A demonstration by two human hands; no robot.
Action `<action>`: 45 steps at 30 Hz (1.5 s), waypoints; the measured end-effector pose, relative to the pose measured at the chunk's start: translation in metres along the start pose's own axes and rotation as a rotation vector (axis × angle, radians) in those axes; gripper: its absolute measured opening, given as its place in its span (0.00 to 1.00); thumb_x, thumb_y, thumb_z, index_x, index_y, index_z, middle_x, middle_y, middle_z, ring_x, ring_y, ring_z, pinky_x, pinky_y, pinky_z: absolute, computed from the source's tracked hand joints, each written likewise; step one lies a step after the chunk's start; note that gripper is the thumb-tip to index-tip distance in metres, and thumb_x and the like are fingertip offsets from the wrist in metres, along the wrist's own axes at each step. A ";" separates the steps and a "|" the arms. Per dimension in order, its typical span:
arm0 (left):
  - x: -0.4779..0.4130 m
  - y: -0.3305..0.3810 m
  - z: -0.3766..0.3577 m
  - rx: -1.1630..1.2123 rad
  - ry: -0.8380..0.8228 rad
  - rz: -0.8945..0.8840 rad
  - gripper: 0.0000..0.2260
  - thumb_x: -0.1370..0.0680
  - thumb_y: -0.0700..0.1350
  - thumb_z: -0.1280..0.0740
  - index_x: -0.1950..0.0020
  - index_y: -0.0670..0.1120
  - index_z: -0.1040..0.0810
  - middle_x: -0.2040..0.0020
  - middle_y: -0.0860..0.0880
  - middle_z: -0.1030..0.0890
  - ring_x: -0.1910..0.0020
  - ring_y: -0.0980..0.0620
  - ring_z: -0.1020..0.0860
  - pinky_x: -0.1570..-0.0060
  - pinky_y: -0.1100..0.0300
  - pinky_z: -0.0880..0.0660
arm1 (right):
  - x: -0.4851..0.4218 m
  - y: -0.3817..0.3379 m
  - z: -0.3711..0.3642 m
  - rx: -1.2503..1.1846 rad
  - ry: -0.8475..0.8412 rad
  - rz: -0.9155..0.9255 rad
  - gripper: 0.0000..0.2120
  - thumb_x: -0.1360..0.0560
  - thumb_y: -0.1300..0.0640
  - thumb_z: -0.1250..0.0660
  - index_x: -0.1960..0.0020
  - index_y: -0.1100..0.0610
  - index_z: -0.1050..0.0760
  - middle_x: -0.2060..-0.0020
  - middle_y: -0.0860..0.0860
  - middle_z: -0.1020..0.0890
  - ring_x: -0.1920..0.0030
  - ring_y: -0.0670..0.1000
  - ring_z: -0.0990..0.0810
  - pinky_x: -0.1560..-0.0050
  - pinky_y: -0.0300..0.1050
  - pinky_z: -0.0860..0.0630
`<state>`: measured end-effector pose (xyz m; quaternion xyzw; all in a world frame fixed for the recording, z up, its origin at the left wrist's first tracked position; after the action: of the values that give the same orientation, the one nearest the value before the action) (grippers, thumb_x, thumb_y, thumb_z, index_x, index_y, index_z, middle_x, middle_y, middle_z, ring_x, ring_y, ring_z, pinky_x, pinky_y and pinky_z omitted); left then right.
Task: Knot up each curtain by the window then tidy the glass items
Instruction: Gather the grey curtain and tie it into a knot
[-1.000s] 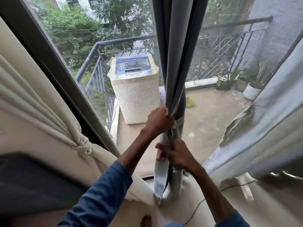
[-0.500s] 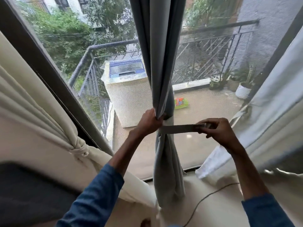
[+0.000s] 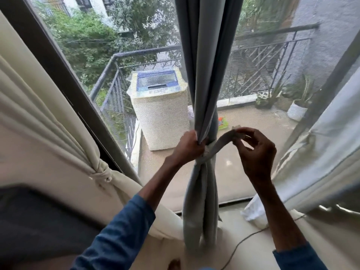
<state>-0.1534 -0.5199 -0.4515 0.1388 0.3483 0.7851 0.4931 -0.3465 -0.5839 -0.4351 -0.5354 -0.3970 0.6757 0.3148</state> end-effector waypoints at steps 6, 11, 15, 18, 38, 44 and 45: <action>0.007 0.002 0.000 0.069 0.012 -0.021 0.05 0.23 0.38 0.35 0.59 0.42 0.22 0.63 0.43 0.19 0.65 0.44 0.19 0.66 0.51 0.23 | 0.004 -0.016 -0.011 0.133 -0.085 0.234 0.11 0.21 0.66 0.31 0.40 0.56 0.20 0.47 0.46 0.16 0.47 0.44 0.16 0.48 0.41 0.20; 0.011 0.007 0.001 0.071 -0.018 -0.062 0.05 0.27 0.37 0.35 0.53 0.40 0.23 0.56 0.41 0.20 0.57 0.42 0.20 0.60 0.54 0.23 | 0.009 -0.012 -0.028 0.234 -0.114 0.379 0.13 0.26 0.70 0.28 0.46 0.56 0.15 0.49 0.41 0.19 0.46 0.48 0.18 0.45 0.41 0.22; 0.016 0.014 0.001 0.045 -0.026 -0.092 0.12 0.30 0.36 0.36 0.48 0.37 0.22 0.51 0.38 0.20 0.52 0.39 0.20 0.55 0.50 0.22 | 0.009 0.000 -0.037 0.239 -0.133 0.414 0.11 0.28 0.70 0.27 0.49 0.58 0.15 0.49 0.46 0.16 0.45 0.48 0.19 0.42 0.41 0.23; 0.015 0.010 0.001 0.076 -0.032 -0.096 0.10 0.29 0.34 0.36 0.49 0.36 0.22 0.54 0.40 0.21 0.53 0.39 0.20 0.56 0.49 0.21 | 0.007 0.005 -0.037 0.239 -0.121 0.423 0.08 0.26 0.66 0.26 0.49 0.58 0.14 0.49 0.52 0.16 0.47 0.48 0.18 0.45 0.39 0.24; 0.018 0.012 -0.006 0.168 -0.085 -0.121 0.12 0.28 0.36 0.37 0.68 0.50 0.32 0.71 0.54 0.28 0.71 0.52 0.28 0.70 0.59 0.30 | 0.000 0.023 -0.030 0.824 -0.778 0.430 0.20 0.36 0.58 0.26 0.44 0.53 0.20 0.44 0.56 0.22 0.44 0.62 0.22 0.63 0.49 0.22; 0.023 0.022 -0.012 0.110 -0.018 -0.157 0.10 0.28 0.35 0.36 0.66 0.46 0.32 0.68 0.49 0.28 0.67 0.50 0.29 0.70 0.60 0.36 | -0.005 0.034 -0.026 0.786 -0.901 0.385 0.26 0.35 0.57 0.23 0.37 0.53 0.21 0.42 0.58 0.21 0.45 0.63 0.20 0.59 0.55 0.19; 0.022 0.020 -0.010 0.110 -0.008 -0.142 0.10 0.27 0.36 0.36 0.66 0.46 0.33 0.67 0.49 0.28 0.67 0.49 0.29 0.69 0.59 0.36 | -0.004 0.031 -0.026 0.791 -0.873 0.395 0.26 0.34 0.57 0.23 0.36 0.51 0.22 0.41 0.57 0.23 0.45 0.61 0.21 0.59 0.54 0.19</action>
<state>-0.1829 -0.5106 -0.4477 0.1437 0.3977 0.7273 0.5405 -0.3207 -0.5972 -0.4632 -0.1159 -0.1022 0.9738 0.1668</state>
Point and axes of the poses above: each hand's wrist, its own x-axis away from the middle knuckle, its own z-axis out of the back of the hand, y = z × x, the point moved 3 cm from there along -x, towards the middle knuckle
